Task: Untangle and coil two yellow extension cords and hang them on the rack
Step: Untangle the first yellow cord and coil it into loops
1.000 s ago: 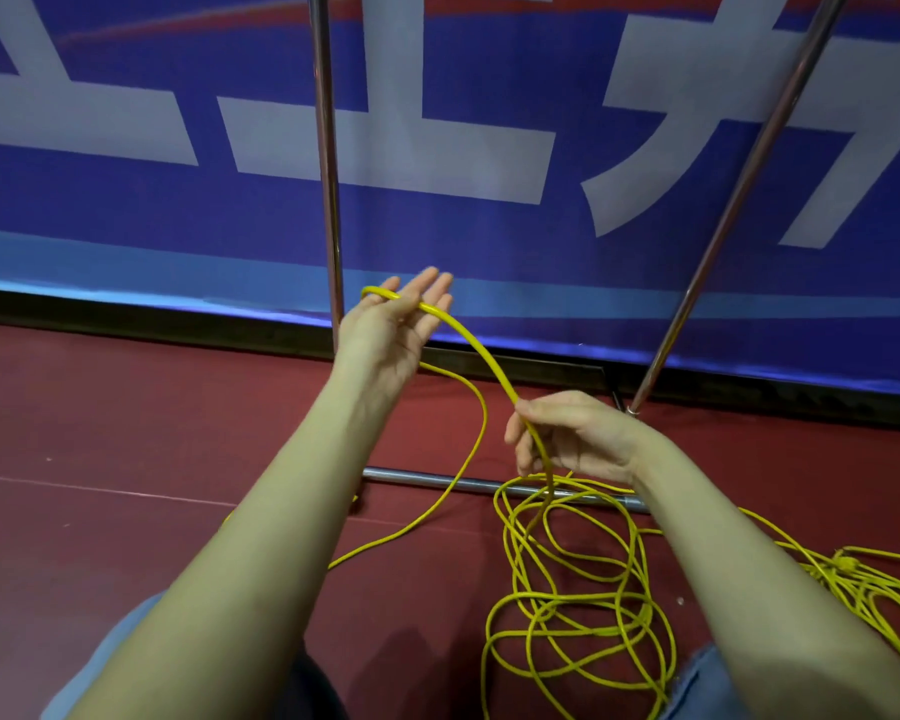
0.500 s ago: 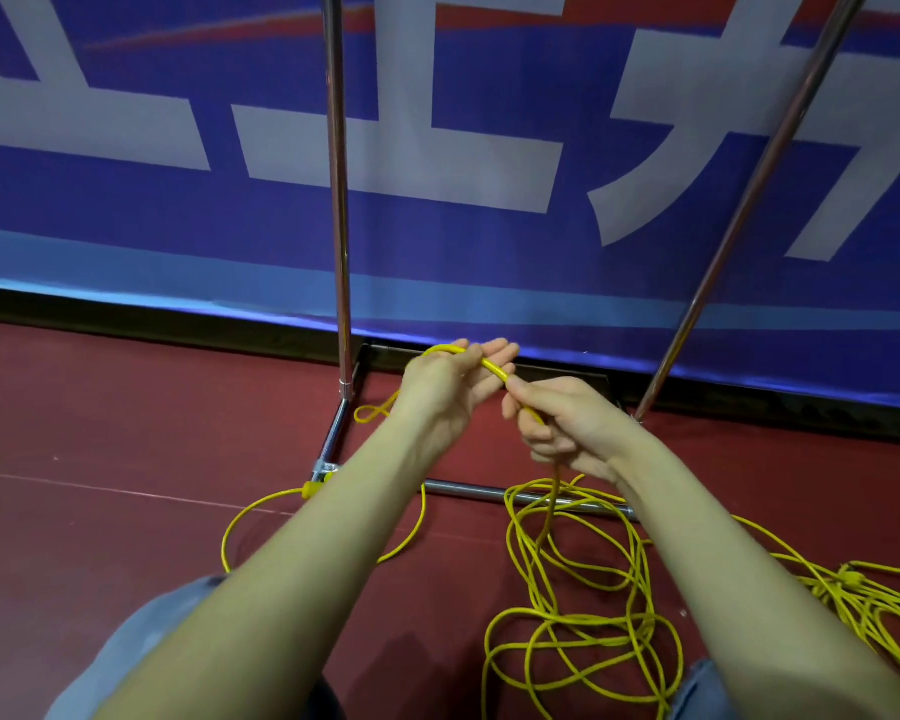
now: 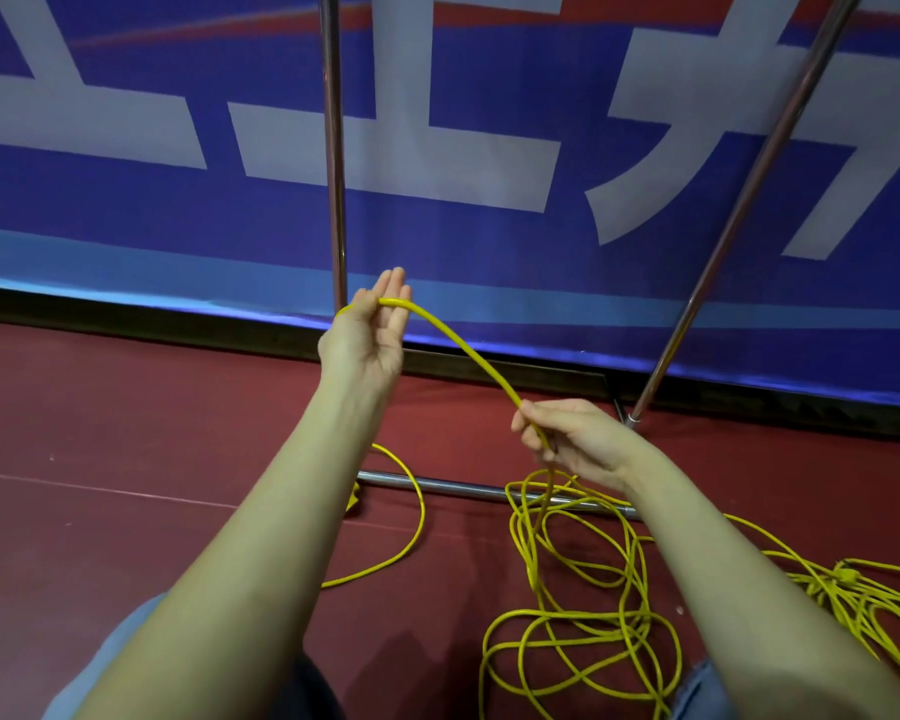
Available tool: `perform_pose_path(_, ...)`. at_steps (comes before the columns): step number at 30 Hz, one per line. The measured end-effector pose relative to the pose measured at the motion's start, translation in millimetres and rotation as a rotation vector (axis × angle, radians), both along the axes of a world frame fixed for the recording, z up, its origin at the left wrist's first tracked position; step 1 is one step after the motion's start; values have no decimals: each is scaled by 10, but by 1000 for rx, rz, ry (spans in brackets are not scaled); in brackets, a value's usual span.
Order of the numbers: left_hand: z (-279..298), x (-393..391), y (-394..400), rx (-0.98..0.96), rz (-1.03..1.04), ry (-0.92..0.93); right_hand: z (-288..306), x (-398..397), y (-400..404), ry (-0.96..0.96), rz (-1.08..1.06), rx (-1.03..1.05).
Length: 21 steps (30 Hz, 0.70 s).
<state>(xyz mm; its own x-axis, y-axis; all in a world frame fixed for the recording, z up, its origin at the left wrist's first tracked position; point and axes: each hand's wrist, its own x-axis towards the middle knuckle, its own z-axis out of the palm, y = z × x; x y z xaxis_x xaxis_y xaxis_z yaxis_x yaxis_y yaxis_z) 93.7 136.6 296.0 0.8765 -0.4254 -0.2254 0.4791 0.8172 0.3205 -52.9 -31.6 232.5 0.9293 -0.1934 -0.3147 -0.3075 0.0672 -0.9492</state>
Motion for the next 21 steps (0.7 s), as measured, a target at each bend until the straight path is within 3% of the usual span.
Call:
perform_pose_path(6,-31,-384,-229,284,-255,-232,286,29,130,-93,-24,88)
perform_pose_path(9,-49,-622,-317,285,-317,-329,473,30,191,-148,-39,113)
perform_pose_path(14,23,-573,-268,208,-234,-342,474,-1,213,-190,26,75)
perform_pose_path(21,177,-215,-86,117,-74,-219,90,-67,0,5,92,-80)
